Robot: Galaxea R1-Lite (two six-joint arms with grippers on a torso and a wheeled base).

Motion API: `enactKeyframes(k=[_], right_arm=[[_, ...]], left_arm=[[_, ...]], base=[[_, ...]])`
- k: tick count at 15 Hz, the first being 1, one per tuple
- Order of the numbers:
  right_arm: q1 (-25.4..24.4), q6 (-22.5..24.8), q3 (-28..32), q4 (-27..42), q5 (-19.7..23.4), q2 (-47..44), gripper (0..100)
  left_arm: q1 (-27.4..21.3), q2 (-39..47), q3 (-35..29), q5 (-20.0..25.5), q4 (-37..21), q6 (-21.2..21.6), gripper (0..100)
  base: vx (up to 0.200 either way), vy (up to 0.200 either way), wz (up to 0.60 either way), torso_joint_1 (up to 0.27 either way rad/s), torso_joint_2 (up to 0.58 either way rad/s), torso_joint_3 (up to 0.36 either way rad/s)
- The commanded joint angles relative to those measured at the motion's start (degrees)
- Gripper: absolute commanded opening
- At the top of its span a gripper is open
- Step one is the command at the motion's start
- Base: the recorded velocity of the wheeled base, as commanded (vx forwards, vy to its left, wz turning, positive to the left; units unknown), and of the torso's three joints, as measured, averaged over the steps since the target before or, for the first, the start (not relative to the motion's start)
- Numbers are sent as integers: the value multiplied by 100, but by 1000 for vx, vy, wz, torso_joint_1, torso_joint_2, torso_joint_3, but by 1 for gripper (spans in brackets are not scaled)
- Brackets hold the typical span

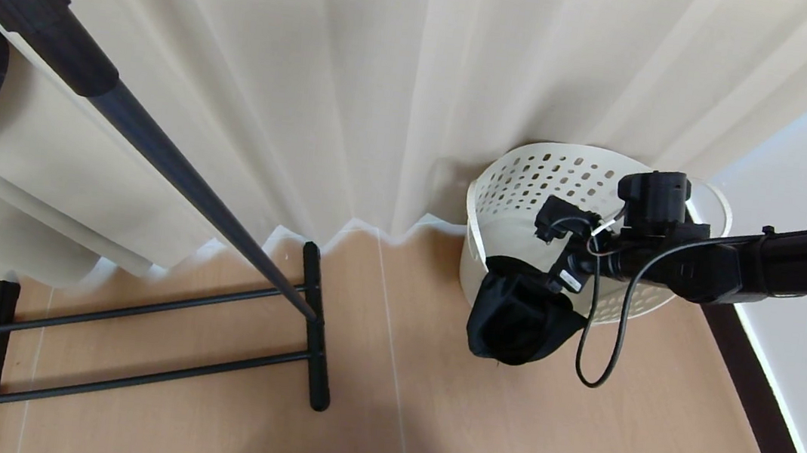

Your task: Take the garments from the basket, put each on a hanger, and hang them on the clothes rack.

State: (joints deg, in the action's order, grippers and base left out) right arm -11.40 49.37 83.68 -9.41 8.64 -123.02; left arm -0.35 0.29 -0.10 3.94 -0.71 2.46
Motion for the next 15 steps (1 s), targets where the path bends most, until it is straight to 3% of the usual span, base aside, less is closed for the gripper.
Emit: enactKeyframes(k=[1, 10, 15], right_arm=[[-73, 2, 44, 1, -3, -109, 100], [-55, 20, 167, 9, -29, -276, 100], [15, 99, -282, 62, -12, -3, 100]], left_arm=[[0, -3, 1, 2, 0, 0, 100], [0, -3, 1, 2, 0, 0, 100], [0, -3, 1, 2, 0, 0, 100]], base=[[0, 0, 0, 0, 0, 0], [0, 0, 0, 0, 0, 0], [0, 0, 0, 0, 0, 0]])
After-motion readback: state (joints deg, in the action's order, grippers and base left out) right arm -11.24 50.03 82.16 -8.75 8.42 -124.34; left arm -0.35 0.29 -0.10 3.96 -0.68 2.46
